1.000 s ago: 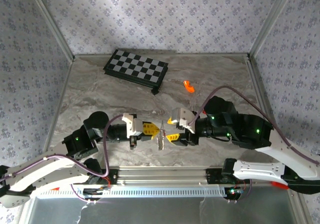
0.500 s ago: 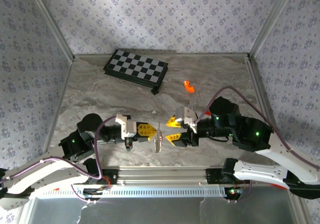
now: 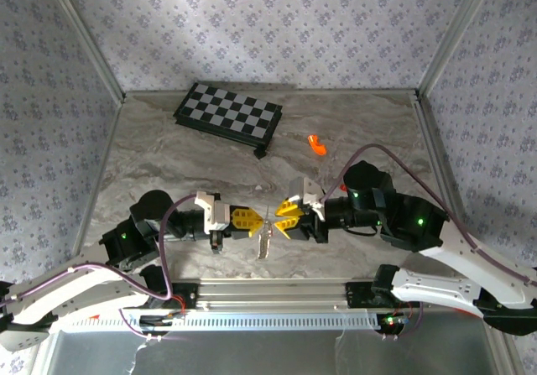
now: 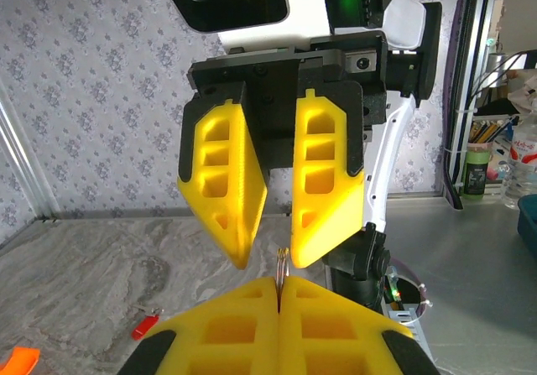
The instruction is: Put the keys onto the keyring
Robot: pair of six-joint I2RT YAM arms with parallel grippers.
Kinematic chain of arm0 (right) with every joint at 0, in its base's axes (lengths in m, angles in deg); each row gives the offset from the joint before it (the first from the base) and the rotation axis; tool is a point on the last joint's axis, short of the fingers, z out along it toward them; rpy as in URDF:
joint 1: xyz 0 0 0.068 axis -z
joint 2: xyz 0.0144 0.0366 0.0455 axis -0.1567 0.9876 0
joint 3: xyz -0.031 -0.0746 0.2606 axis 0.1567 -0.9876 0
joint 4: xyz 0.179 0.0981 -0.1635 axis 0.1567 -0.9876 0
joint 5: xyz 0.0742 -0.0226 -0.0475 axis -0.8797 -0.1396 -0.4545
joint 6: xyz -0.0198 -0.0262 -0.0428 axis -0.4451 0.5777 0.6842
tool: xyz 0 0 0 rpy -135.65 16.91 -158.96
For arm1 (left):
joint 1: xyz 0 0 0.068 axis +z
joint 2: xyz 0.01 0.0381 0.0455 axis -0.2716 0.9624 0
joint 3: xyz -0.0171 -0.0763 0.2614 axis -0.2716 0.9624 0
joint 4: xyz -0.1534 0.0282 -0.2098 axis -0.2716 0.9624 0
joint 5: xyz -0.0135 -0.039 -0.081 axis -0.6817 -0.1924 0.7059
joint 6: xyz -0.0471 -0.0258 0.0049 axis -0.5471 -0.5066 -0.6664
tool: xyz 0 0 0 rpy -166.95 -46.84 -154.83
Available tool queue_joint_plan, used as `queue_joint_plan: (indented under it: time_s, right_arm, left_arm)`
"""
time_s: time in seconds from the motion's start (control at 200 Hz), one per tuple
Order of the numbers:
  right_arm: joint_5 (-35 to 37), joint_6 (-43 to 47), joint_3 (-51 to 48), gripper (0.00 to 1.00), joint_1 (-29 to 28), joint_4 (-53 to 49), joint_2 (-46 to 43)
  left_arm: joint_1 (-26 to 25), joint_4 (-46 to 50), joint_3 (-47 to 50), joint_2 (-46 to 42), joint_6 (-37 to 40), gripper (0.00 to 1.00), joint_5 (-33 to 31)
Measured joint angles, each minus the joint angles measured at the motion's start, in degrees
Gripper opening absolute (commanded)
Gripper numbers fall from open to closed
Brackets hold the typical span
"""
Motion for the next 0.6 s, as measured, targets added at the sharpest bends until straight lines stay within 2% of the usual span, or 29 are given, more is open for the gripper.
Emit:
queue_joint_plan:
  time_s: [0.29, 0.6]
  right_arm:
    - [-1.4, 0.0, 0.0, 0.17, 0.1, 1.7, 0.6]
    - [-3.3, 0.3, -0.1, 0.01, 0.2, 1.7, 0.9]
  left_arm:
    - [0.0, 0.0, 0.0, 0.0, -0.1, 0.0, 0.0]
    - [0.0, 0.0, 0.0, 0.0, -0.3, 0.0, 0.0]
